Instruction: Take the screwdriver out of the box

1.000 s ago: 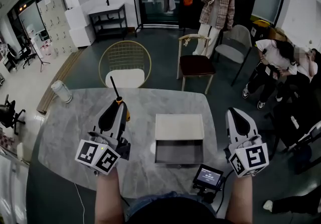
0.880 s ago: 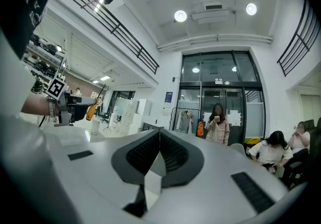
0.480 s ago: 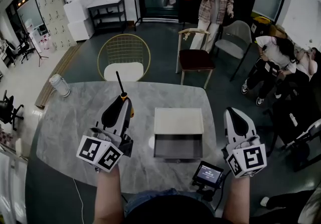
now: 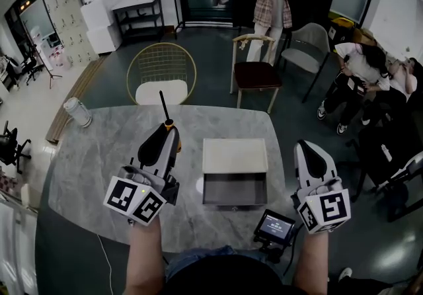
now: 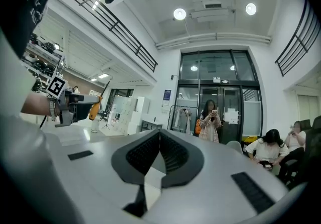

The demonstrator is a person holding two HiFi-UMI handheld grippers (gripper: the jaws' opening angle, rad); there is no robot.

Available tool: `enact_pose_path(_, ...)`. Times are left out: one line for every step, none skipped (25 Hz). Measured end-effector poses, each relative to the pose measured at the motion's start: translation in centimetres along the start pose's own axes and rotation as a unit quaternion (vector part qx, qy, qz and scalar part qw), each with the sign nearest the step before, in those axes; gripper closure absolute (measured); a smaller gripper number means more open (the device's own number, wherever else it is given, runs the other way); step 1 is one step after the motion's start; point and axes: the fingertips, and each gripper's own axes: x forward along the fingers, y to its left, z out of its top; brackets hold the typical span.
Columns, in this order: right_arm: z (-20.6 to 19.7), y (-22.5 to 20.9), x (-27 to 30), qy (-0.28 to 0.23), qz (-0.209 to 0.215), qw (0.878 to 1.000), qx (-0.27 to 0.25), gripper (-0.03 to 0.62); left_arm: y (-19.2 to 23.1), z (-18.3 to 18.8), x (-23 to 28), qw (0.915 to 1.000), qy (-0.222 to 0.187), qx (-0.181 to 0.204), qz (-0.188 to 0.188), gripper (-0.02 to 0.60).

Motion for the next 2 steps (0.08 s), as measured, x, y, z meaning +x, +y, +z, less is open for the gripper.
enact_pose_path(-0.07,-0.22,-0.11,-0.001,-0.001,1.000,0.001,0.568,-0.28,-0.11,0.17,1.0000,0.000,0.001,-0.002,0.505)
enact_pose_path(-0.14,-0.45,-0.23,-0.002,-0.002,1.000,0.001,0.568,-0.56,-0.22,0.34,1.0000,0.001,0.002,-0.004,0.505)
